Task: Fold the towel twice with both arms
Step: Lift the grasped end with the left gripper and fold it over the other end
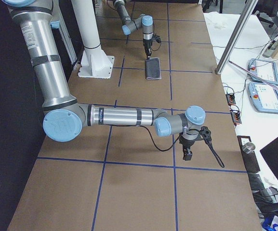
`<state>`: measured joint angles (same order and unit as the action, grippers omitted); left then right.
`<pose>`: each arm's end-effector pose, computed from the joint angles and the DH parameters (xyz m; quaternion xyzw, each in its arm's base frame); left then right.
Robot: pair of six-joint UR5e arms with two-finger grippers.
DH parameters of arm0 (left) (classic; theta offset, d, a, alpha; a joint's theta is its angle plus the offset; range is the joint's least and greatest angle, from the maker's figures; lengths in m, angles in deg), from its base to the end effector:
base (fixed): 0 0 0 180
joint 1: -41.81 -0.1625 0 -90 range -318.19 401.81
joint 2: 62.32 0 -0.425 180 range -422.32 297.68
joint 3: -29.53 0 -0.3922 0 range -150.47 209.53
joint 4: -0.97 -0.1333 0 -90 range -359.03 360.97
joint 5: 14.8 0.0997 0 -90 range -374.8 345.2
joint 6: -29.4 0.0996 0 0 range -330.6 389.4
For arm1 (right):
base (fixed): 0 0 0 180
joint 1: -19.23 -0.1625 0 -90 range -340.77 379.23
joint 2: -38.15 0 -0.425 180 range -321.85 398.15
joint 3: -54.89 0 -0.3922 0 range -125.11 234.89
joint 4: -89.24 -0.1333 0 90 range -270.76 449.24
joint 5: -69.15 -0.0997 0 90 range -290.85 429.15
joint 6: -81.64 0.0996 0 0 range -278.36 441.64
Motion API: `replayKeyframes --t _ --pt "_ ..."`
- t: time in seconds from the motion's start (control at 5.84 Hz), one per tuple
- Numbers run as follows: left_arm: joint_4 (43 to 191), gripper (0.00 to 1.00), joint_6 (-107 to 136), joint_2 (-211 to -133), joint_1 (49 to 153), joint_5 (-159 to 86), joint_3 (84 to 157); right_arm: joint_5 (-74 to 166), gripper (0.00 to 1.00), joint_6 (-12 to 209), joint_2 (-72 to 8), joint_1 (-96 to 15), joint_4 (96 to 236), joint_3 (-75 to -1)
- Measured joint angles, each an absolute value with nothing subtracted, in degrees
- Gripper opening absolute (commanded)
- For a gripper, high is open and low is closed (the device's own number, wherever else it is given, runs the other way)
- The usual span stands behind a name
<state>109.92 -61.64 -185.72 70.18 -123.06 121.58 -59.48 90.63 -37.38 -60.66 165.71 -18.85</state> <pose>0.5572 -0.4169 0.2638 -0.0305 0.4719 -0.1528 0.8678 -0.0374 -0.6146 0.6422 0.0406 -0.3405 -0.0430 0.9384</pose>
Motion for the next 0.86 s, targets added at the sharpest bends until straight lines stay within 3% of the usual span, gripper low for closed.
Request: replayKeyframes --t 0.51,0.86 --pt "99.97 0.0 -43.64 -191.8 68.94 -116.48 123.36 -59.63 1.0 90.41 -37.5 -60.95 165.71 -18.85" --pt "98.06 0.0 -30.24 -197.64 65.18 -107.88 119.09 -59.98 1.0 90.22 -37.85 -61.44 165.7 -18.85"
